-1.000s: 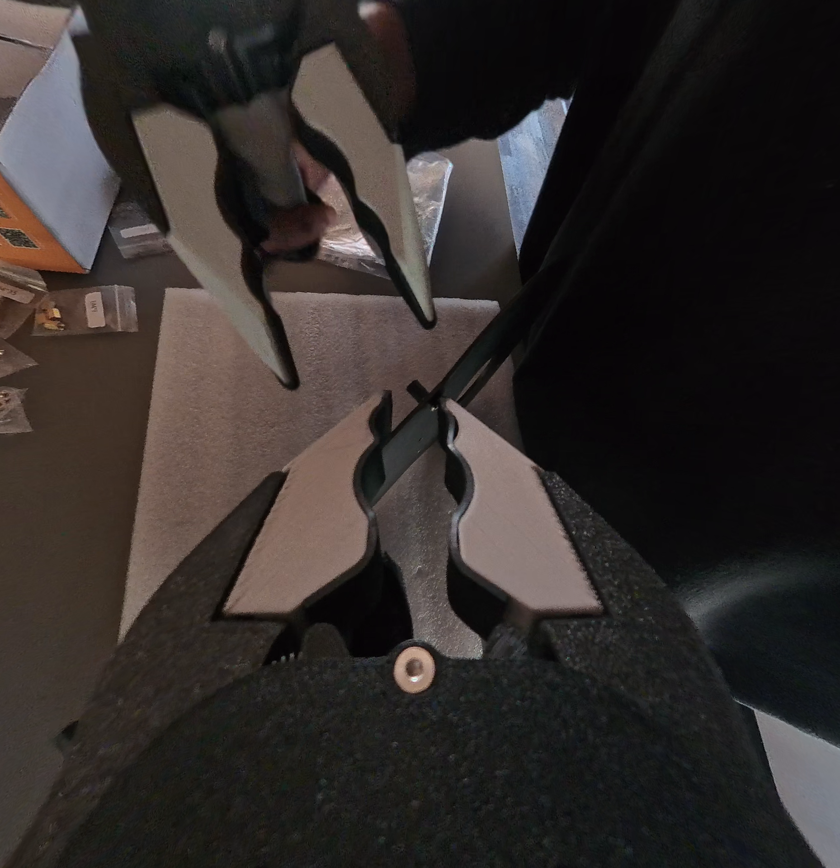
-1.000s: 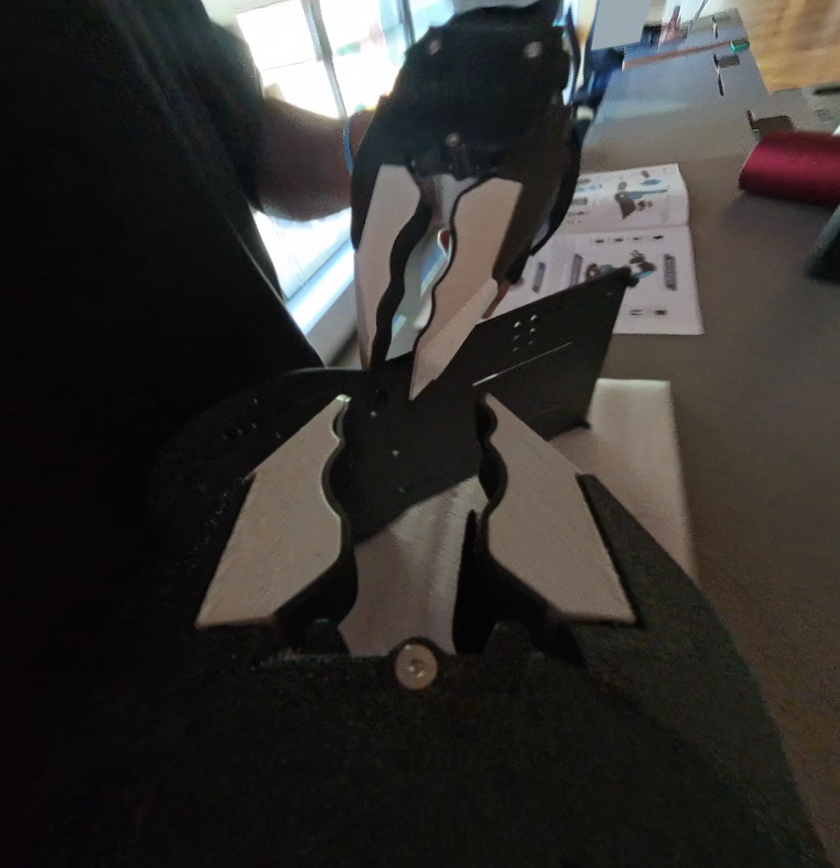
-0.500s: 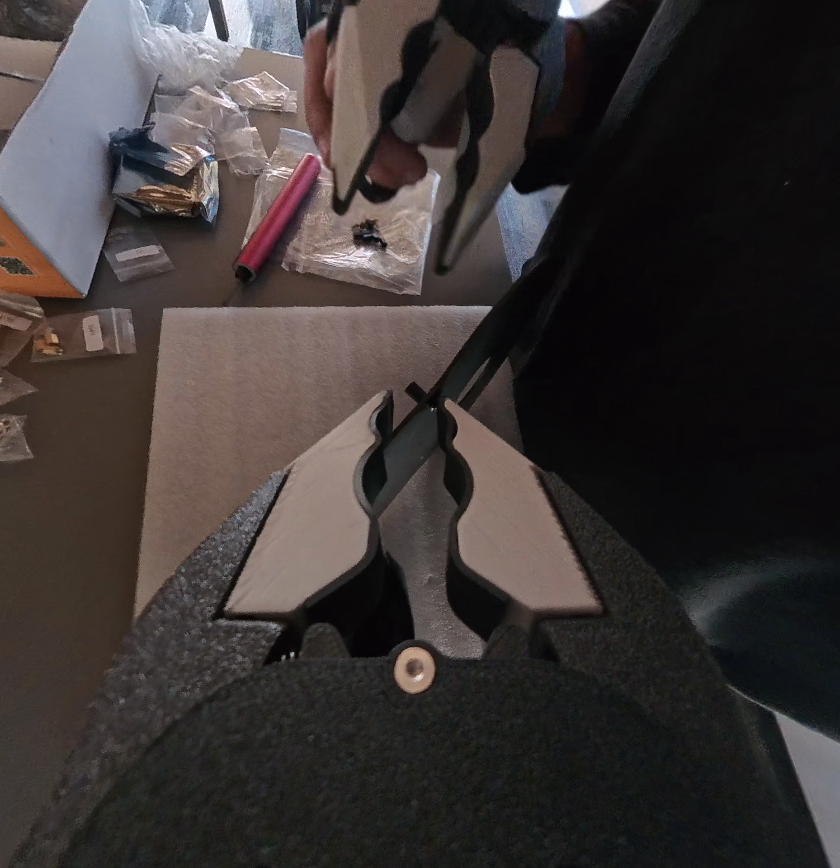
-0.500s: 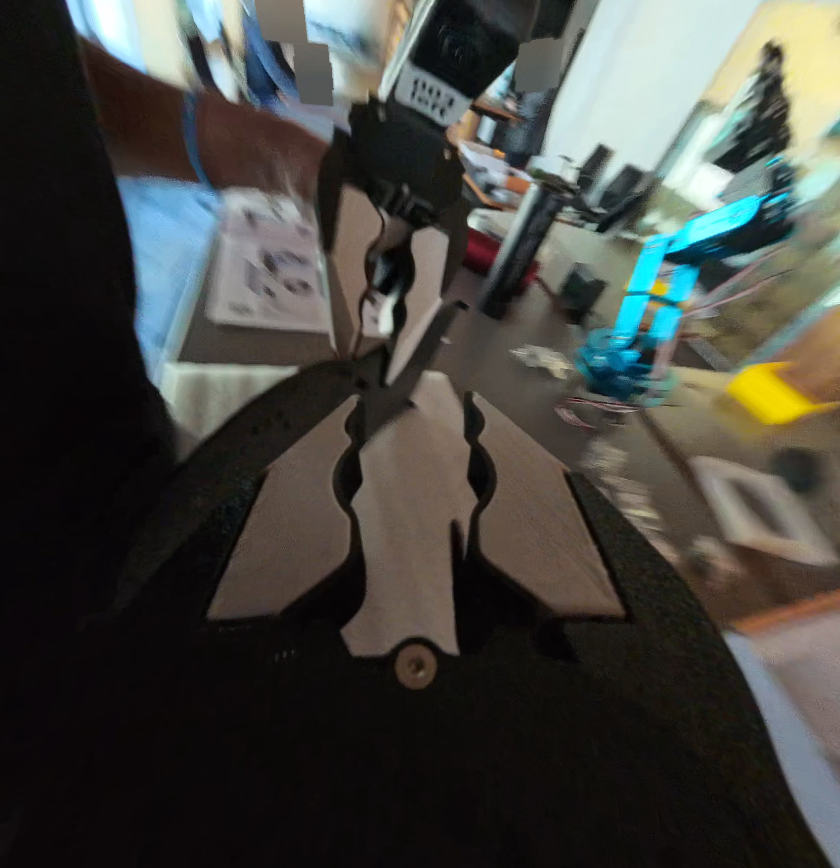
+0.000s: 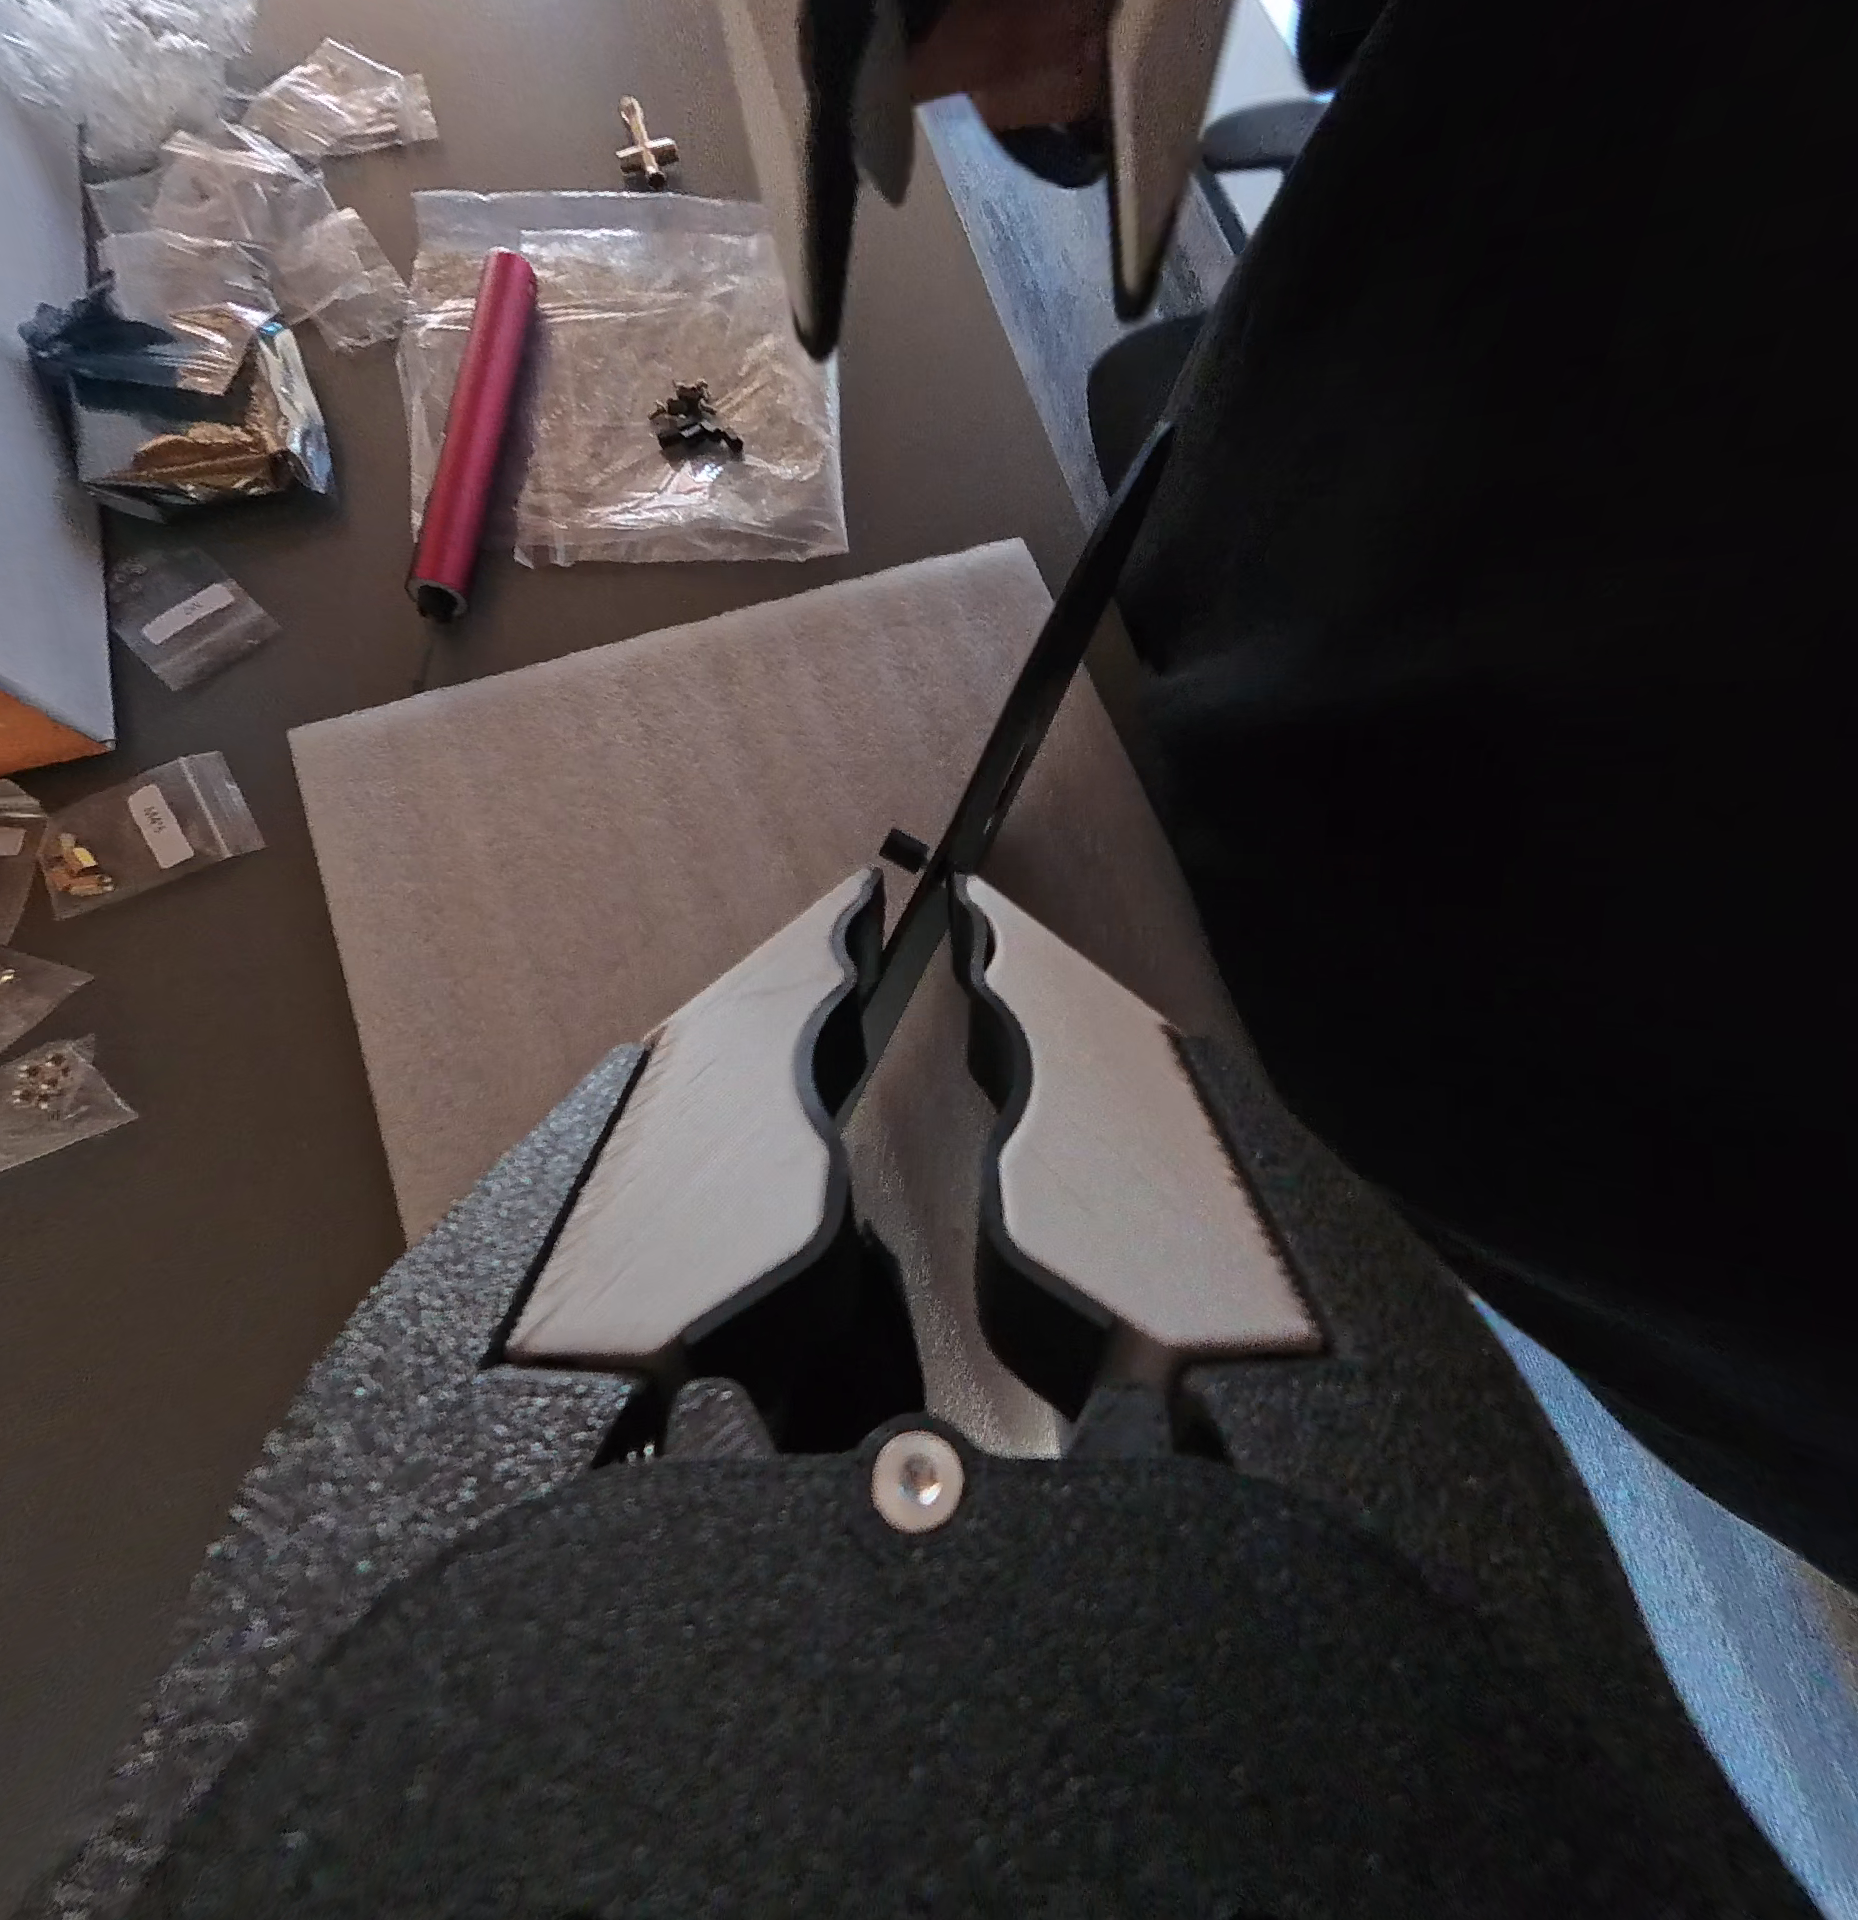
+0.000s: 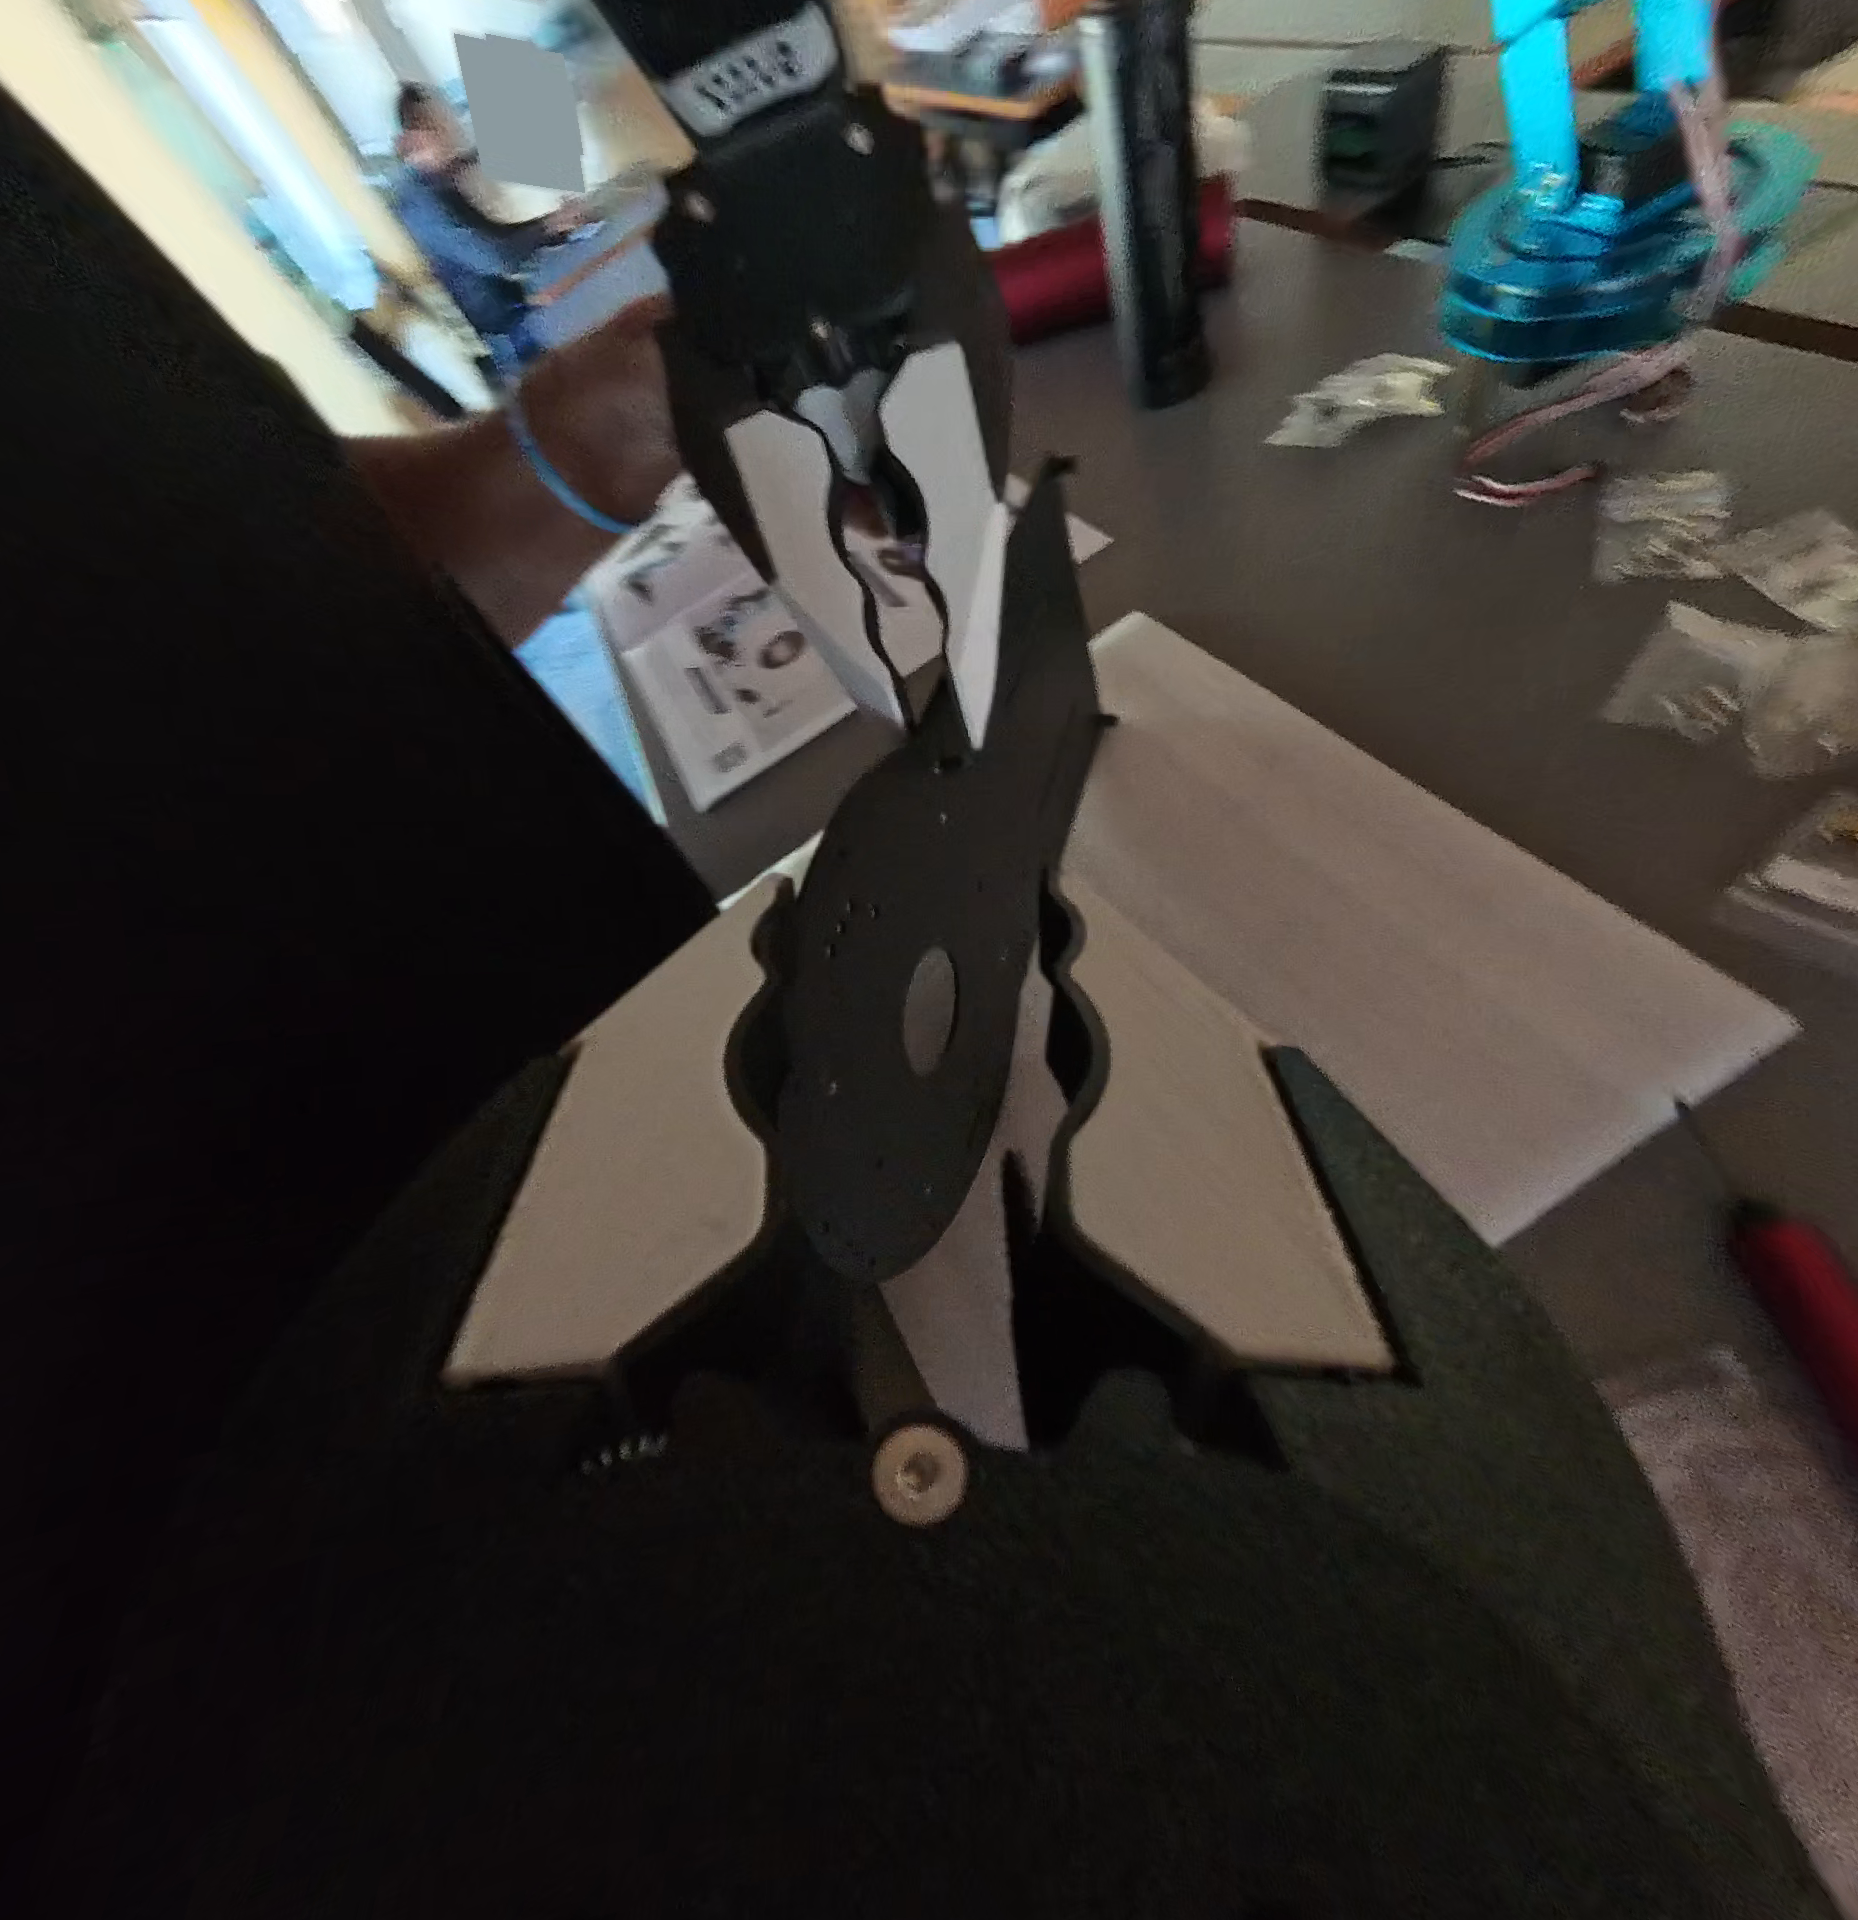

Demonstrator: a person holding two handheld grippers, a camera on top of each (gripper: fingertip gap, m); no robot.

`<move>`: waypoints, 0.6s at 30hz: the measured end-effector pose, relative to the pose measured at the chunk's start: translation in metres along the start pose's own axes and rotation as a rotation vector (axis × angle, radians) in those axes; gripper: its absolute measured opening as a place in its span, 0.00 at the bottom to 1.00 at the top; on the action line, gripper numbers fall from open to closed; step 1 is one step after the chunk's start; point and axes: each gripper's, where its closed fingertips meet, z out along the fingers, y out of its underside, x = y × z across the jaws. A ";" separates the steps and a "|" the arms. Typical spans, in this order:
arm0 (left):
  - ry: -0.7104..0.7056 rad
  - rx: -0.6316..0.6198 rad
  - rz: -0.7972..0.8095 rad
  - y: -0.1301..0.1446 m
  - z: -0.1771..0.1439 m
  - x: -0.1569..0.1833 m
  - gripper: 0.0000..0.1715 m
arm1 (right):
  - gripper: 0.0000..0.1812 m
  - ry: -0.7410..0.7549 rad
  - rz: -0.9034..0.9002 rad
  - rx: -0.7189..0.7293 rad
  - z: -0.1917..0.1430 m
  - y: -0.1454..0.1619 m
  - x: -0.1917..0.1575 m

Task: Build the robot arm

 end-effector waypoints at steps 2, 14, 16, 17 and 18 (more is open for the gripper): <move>0.008 -0.031 0.020 0.001 0.000 0.000 0.06 | 0.26 0.143 0.022 -0.025 0.007 0.015 -0.003; 0.021 -0.125 0.125 0.003 0.002 -0.005 0.05 | 0.01 0.523 -0.023 -0.002 0.029 0.040 -0.009; 0.028 -0.133 0.129 0.003 0.002 -0.005 0.05 | 0.02 0.532 -0.006 0.008 0.029 0.041 -0.009; 0.027 -0.133 0.129 0.003 0.002 -0.005 0.05 | 0.02 0.541 0.009 0.014 0.028 0.041 -0.008; 0.023 -0.132 0.131 0.003 0.002 -0.007 0.05 | 0.02 0.554 0.025 0.017 0.027 0.041 -0.007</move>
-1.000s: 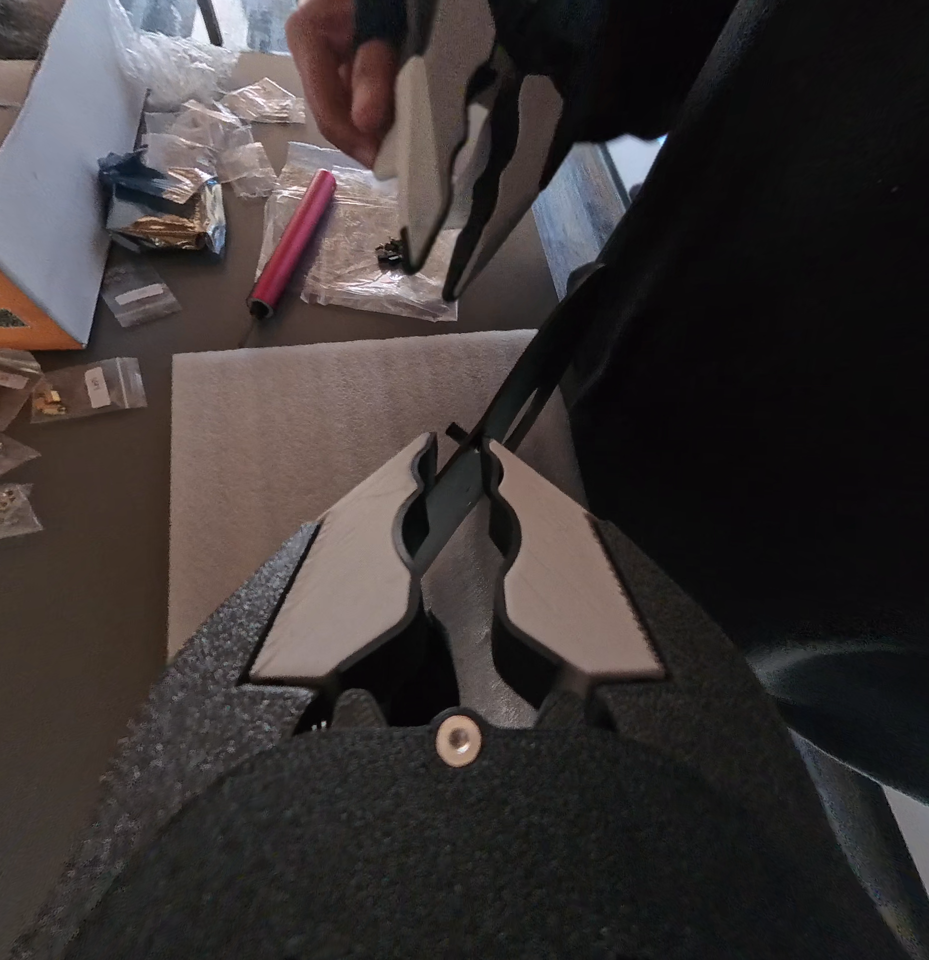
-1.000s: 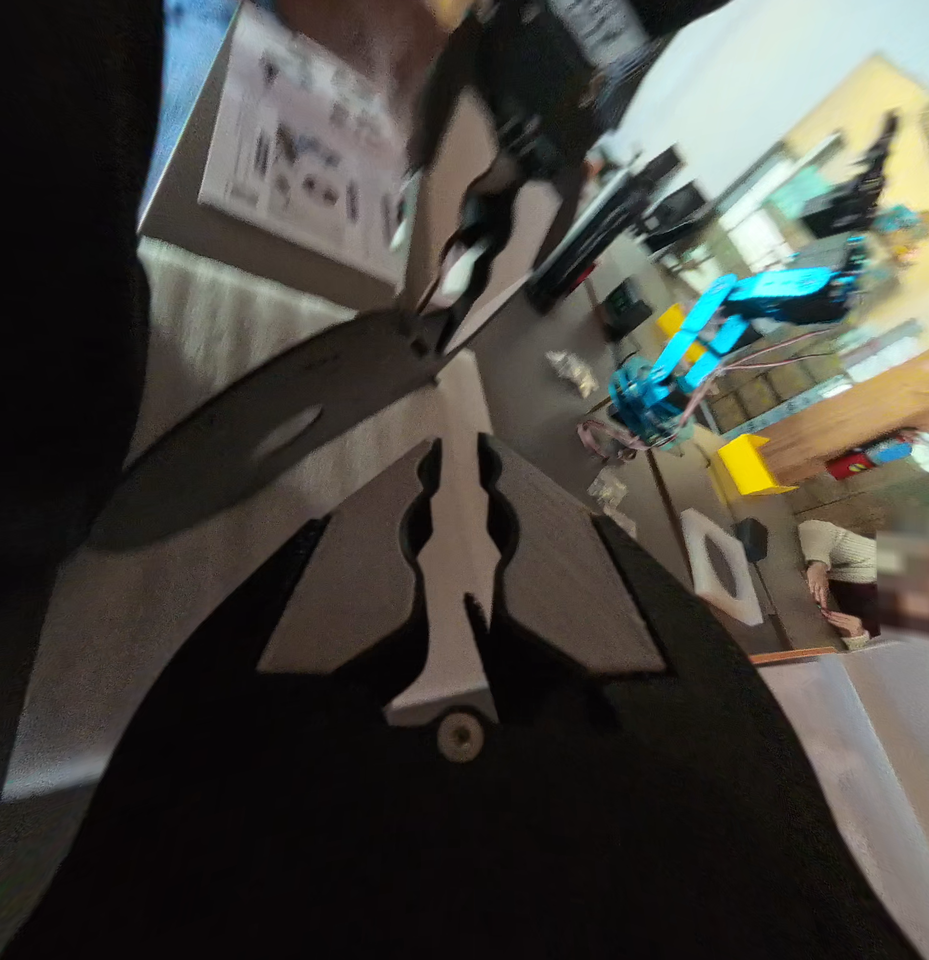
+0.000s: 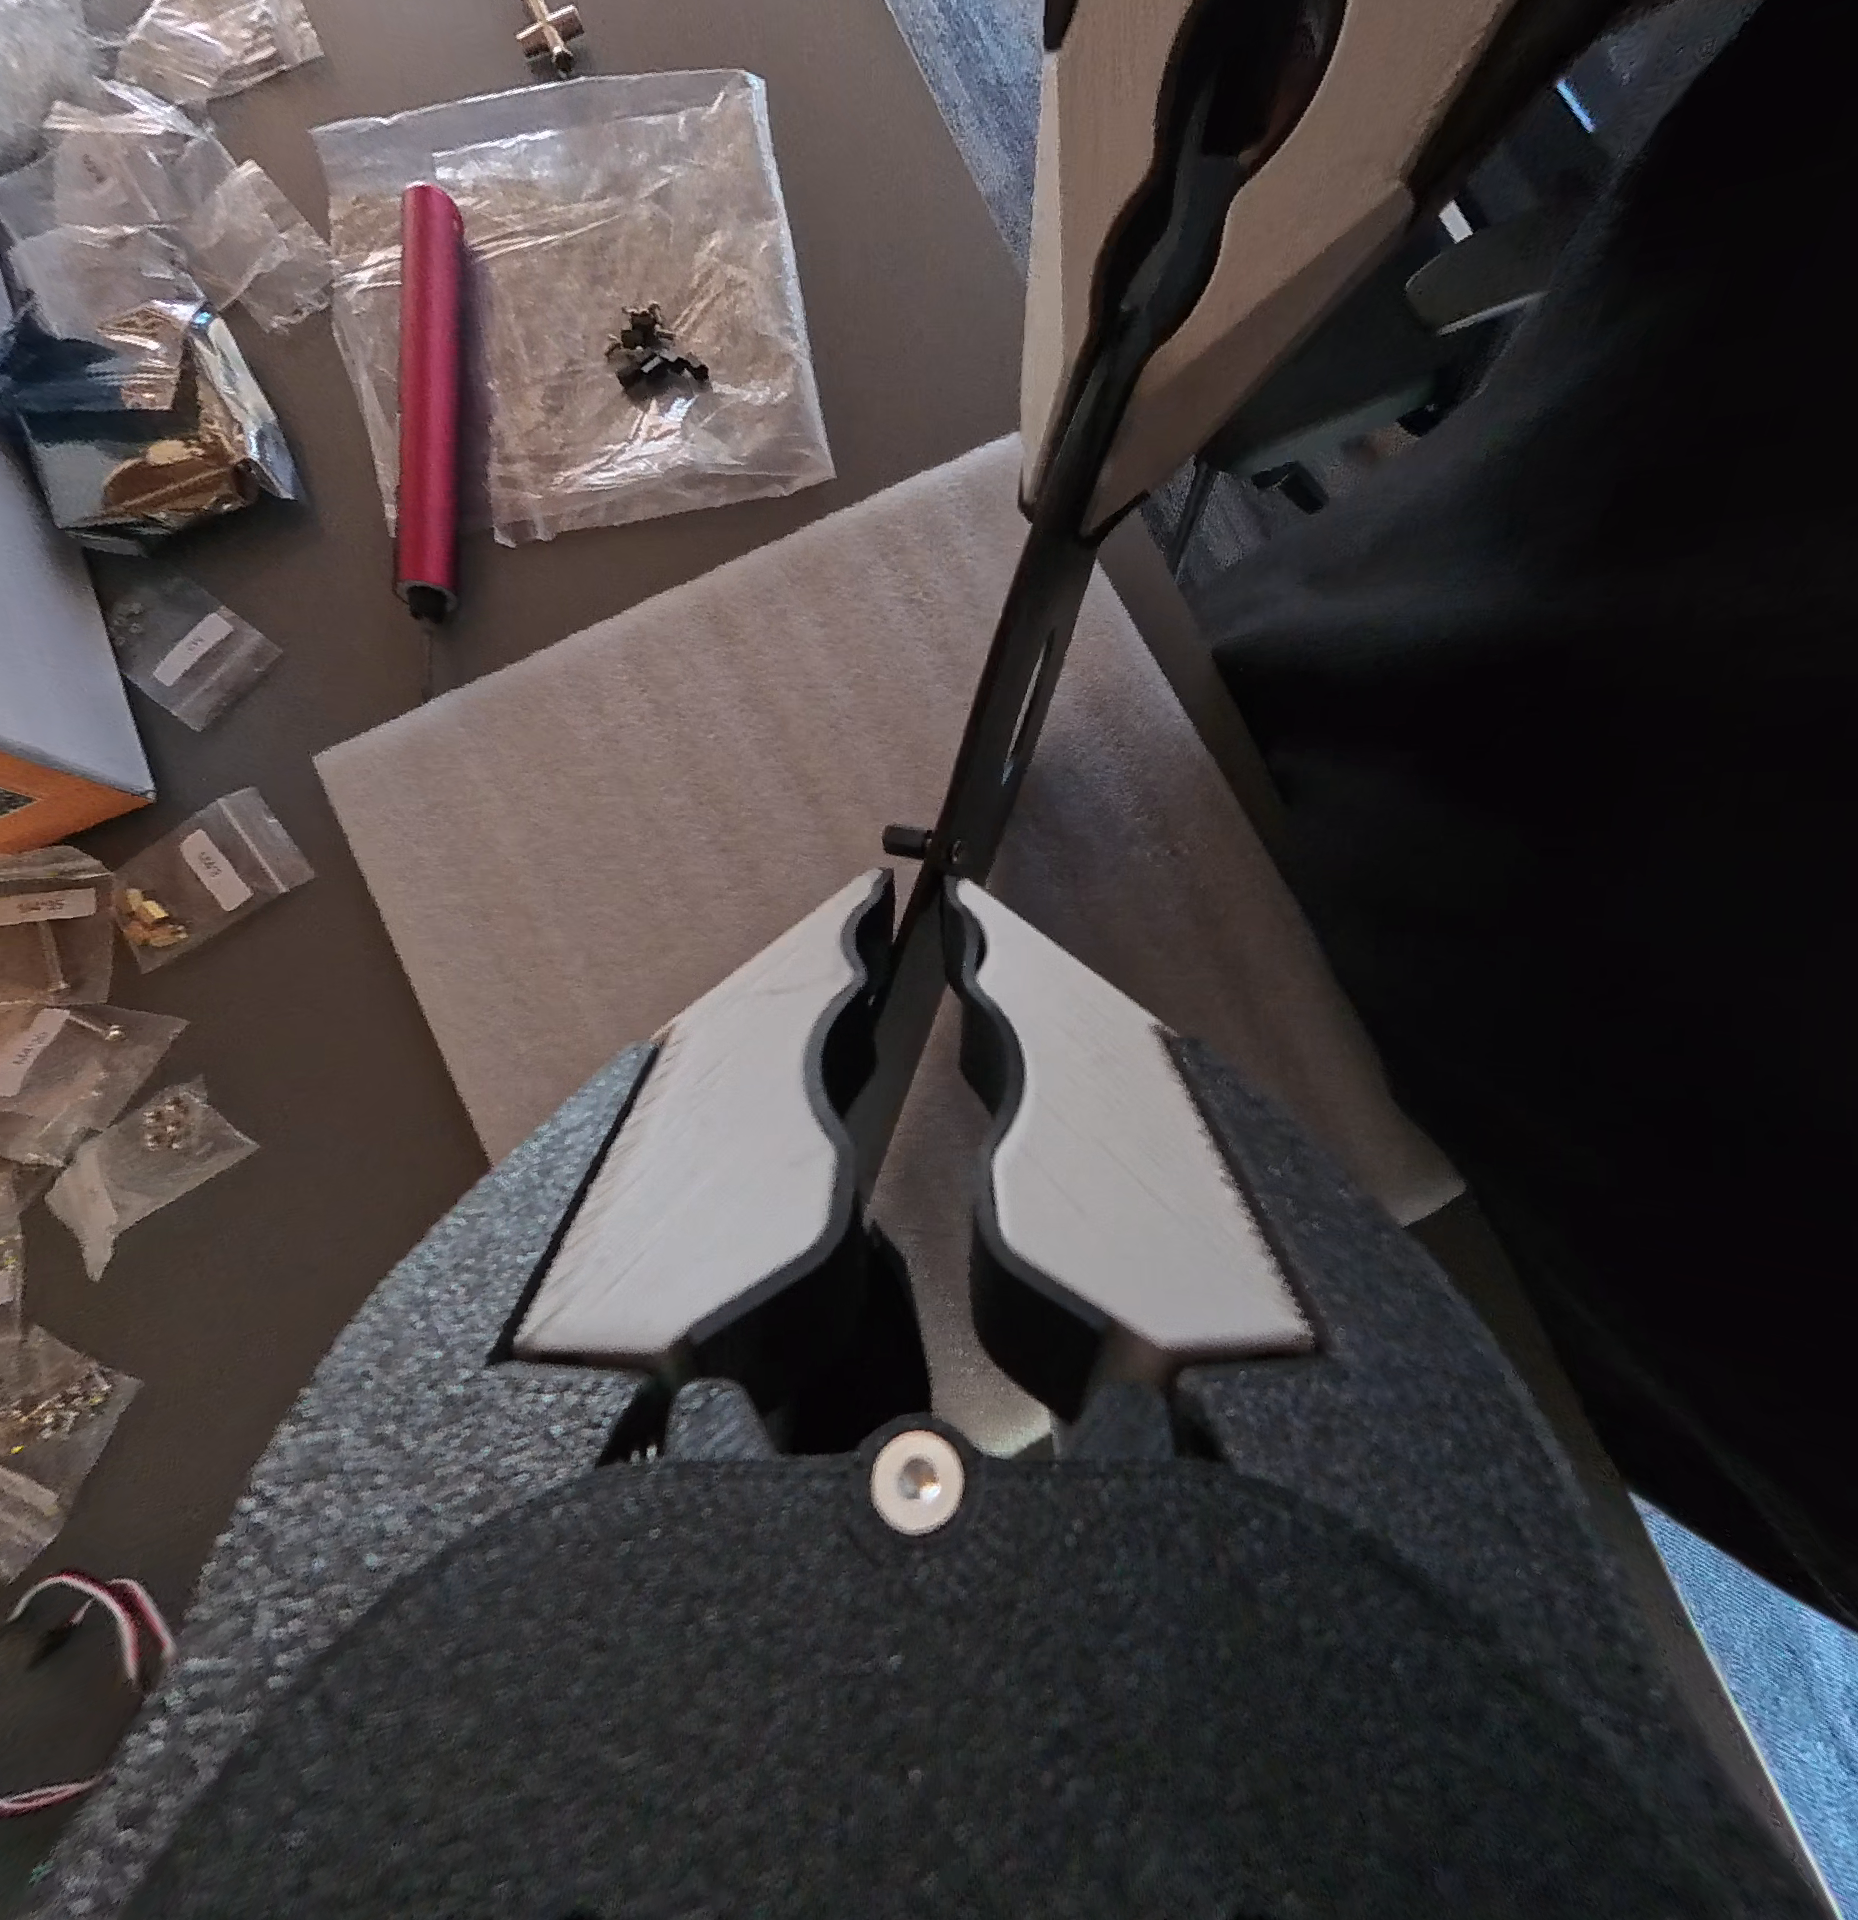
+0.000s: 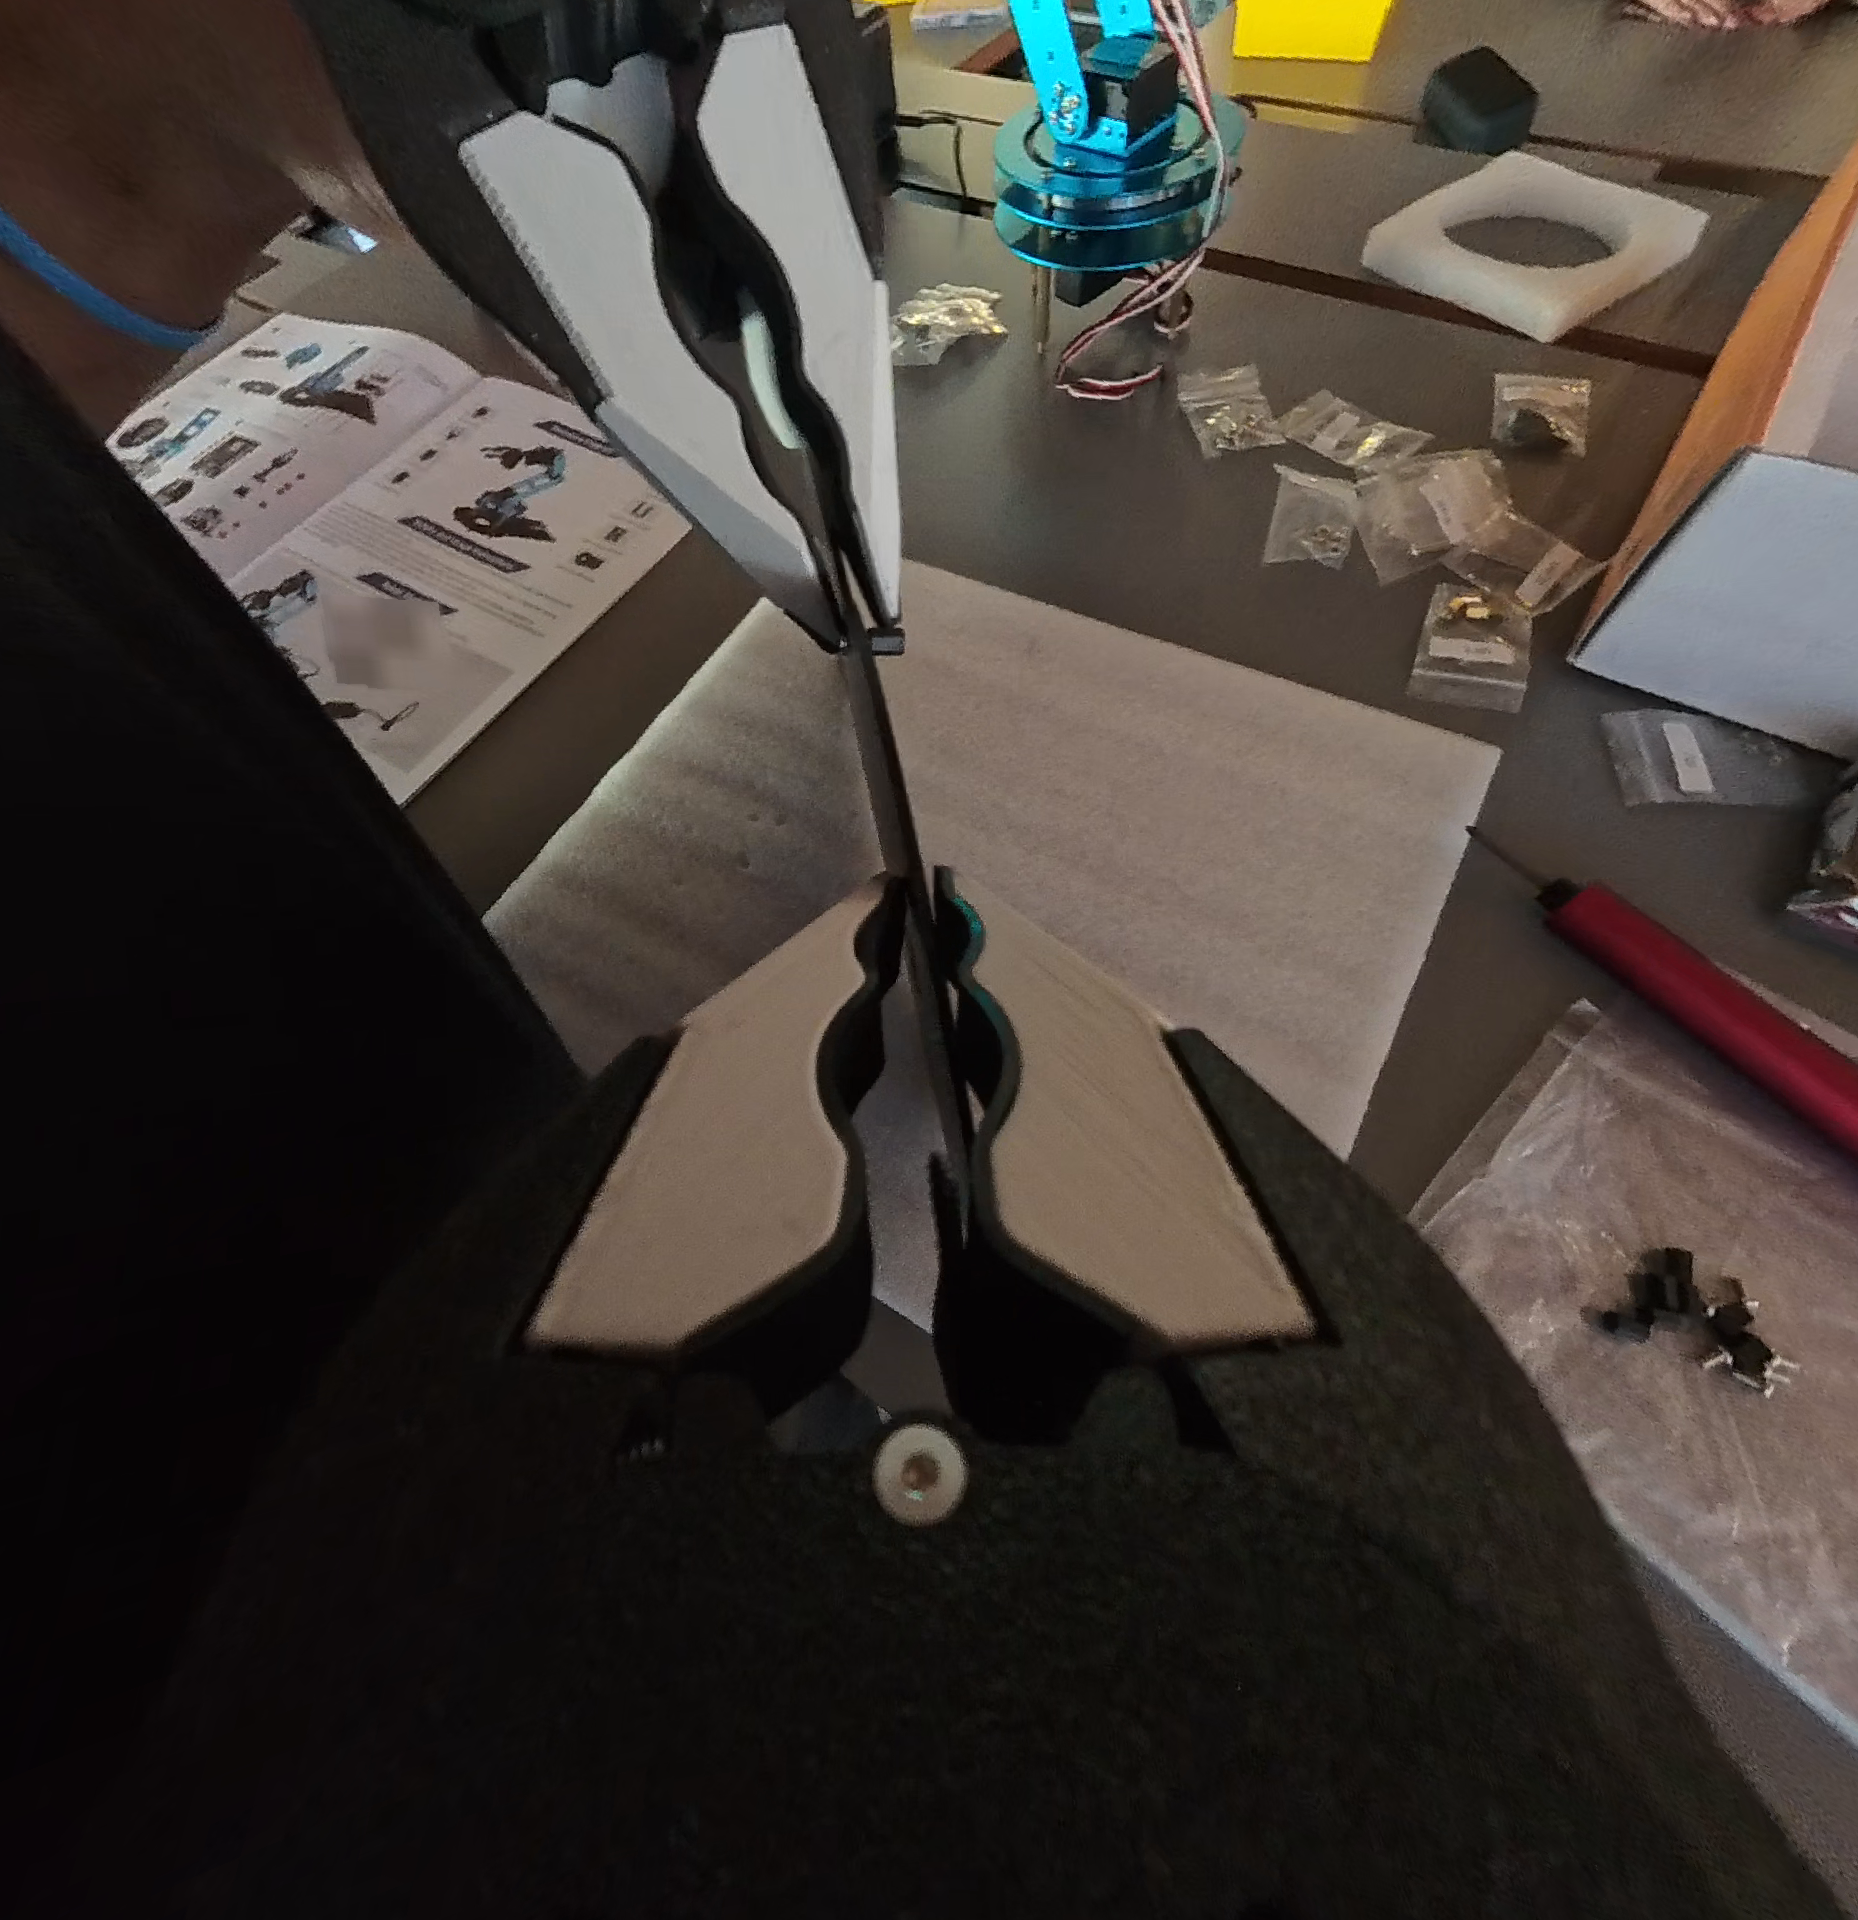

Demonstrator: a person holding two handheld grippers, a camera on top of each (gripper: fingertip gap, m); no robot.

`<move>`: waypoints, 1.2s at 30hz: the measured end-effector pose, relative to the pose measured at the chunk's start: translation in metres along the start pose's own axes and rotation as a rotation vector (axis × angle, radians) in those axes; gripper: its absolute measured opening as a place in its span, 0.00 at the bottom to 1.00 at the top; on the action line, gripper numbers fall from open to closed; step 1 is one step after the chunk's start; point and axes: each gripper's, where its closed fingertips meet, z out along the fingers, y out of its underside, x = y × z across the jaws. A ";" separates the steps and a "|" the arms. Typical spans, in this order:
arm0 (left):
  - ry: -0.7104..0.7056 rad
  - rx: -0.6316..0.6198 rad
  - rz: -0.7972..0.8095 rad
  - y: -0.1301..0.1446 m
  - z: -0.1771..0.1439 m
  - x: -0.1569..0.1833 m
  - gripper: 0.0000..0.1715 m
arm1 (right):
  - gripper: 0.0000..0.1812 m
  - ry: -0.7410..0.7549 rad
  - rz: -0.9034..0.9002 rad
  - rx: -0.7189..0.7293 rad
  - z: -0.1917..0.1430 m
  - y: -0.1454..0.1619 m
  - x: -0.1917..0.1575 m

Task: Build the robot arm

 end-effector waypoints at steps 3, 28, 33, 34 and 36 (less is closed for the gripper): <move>-0.010 -0.005 0.008 0.000 0.001 -0.003 0.06 | 0.09 0.007 0.048 -0.019 0.002 -0.001 -0.001; 0.057 -0.035 0.031 0.005 -0.004 0.012 0.03 | 0.13 0.202 0.032 -0.158 0.056 -0.027 -0.017; 0.065 -0.022 0.021 0.004 -0.004 0.011 0.03 | 0.20 0.139 0.076 -0.115 0.036 -0.027 -0.019; 0.063 -0.015 0.015 0.003 -0.004 0.010 0.03 | 0.19 0.157 0.077 -0.132 0.032 -0.020 -0.014; 0.060 -0.001 -0.002 0.002 -0.004 0.008 0.04 | 0.18 0.172 0.044 -0.140 0.026 -0.009 -0.010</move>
